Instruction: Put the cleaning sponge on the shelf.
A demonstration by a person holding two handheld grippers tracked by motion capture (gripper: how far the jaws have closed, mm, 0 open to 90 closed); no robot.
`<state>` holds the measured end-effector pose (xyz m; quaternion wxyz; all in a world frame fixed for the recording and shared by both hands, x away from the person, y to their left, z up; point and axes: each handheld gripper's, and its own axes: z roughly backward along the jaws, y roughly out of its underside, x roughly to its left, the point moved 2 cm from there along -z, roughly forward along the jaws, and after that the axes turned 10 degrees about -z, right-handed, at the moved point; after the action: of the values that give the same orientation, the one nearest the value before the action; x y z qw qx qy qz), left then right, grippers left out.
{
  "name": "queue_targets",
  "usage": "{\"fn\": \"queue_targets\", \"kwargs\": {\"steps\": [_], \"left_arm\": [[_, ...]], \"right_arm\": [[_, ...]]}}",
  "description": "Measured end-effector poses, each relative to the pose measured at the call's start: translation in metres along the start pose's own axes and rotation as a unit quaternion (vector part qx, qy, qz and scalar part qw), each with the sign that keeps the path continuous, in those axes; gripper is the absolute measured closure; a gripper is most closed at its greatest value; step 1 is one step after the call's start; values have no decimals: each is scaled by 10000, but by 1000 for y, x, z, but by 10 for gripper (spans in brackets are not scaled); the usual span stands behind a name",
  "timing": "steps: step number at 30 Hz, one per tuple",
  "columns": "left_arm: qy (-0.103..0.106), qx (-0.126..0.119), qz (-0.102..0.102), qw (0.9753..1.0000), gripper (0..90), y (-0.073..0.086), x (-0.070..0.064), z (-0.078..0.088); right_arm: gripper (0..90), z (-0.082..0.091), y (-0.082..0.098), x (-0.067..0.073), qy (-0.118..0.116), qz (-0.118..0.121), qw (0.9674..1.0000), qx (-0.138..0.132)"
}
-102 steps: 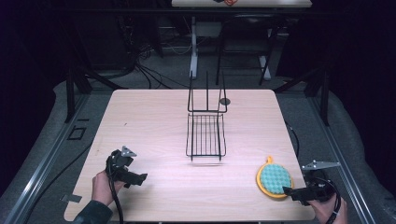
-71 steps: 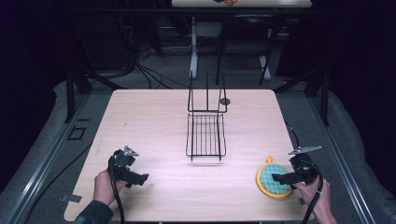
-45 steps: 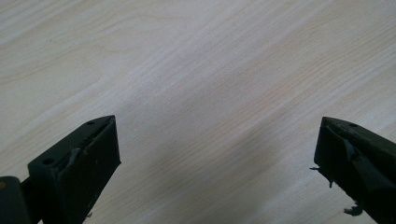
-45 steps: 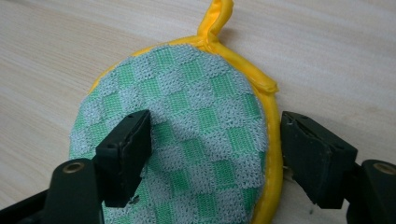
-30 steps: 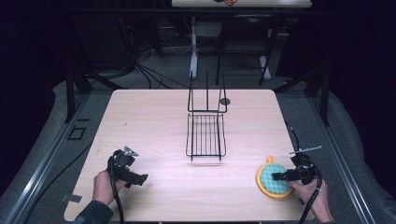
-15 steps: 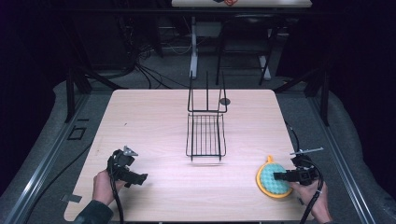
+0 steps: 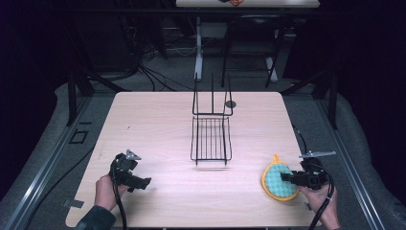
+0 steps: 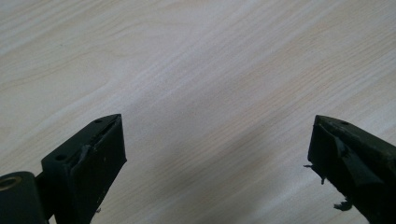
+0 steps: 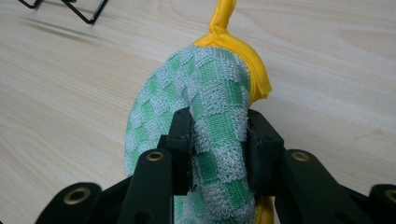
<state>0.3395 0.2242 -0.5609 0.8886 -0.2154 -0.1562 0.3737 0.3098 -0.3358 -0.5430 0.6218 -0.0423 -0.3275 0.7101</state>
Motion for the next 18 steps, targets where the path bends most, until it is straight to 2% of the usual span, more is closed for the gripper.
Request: {"fn": "queue_targets", "kwargs": {"steps": [7,13,18], "left_arm": [[4,-10,-5,10000,42,-1,0,0],[-31,-22,14,10000,42,0,0,0],[-44,-17,19,10000,42,0,0,0]], "right_arm": [[671,9,-4,9,-97,97,9997,-187],[670,14,-7,13,-95,138,9996,-236],[668,19,-10,18,-198,155,9993,-294]]}}
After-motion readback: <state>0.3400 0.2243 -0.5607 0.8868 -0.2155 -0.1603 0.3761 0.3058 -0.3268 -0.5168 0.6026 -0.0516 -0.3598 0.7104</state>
